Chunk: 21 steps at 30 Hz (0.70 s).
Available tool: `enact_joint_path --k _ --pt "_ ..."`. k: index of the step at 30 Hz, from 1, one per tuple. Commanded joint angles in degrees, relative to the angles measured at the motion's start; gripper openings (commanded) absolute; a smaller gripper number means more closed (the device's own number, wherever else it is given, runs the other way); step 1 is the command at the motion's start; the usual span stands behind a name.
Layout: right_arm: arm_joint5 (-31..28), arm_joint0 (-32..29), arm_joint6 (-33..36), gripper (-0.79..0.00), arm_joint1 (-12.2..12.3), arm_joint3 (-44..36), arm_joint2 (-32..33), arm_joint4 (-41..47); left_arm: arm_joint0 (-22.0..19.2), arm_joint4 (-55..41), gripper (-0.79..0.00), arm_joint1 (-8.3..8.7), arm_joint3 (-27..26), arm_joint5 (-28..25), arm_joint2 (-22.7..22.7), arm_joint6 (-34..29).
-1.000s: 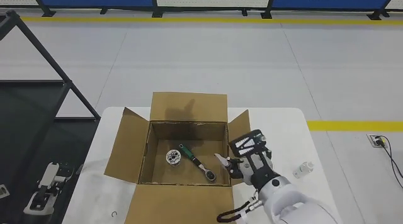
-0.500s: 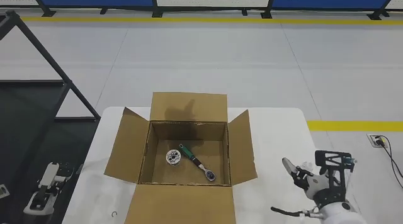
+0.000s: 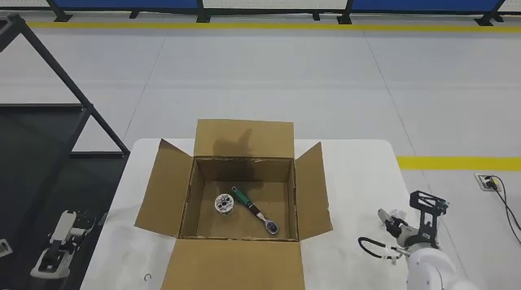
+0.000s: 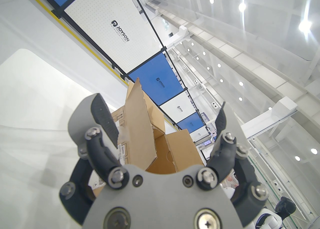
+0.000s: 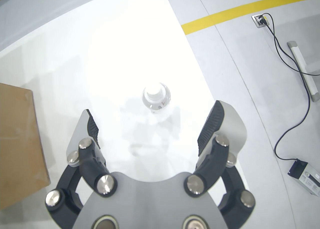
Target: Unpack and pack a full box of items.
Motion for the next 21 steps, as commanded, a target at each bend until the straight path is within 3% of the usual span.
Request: enact_joint_path --k 1,4,5,7,8,16,21 --pt "0.57 1.68 -0.04 0.0 0.02 2.58 -0.18 -0.37 0.0 0.0 0.0 0.0 0.0 0.0 0.0 0.0" --pt "0.92 3.7 0.12 -0.006 0.08 5.47 -0.33 -0.58 0.0 0.0 0.0 0.0 0.0 0.0 0.0 0.0" --pt "0.97 4.23 0.28 -0.305 0.11 6.42 -0.15 -0.48 0.0 0.0 0.0 0.0 0.0 0.0 0.0 0.0" --pt "0.73 5.17 0.35 -0.65 0.14 7.58 -0.23 -0.04 0.0 0.0 0.0 0.0 0.0 0.0 0.0 0.0" --pt "0.61 5.41 0.29 -0.785 0.16 8.04 -0.27 0.07 0.0 0.0 0.0 0.0 0.0 0.0 0.0 0.0" --pt "0.5 6.04 -0.03 -0.785 0.26 9.23 -0.67 0.69 0.0 0.0 0.0 0.0 0.0 0.0 0.0 0.0" --pt "0.09 5.1 -1.38 -0.785 0.24 5.82 -1.24 1.8 0.0 0.0 0.0 0.0 0.0 0.0 0.0 0.0"
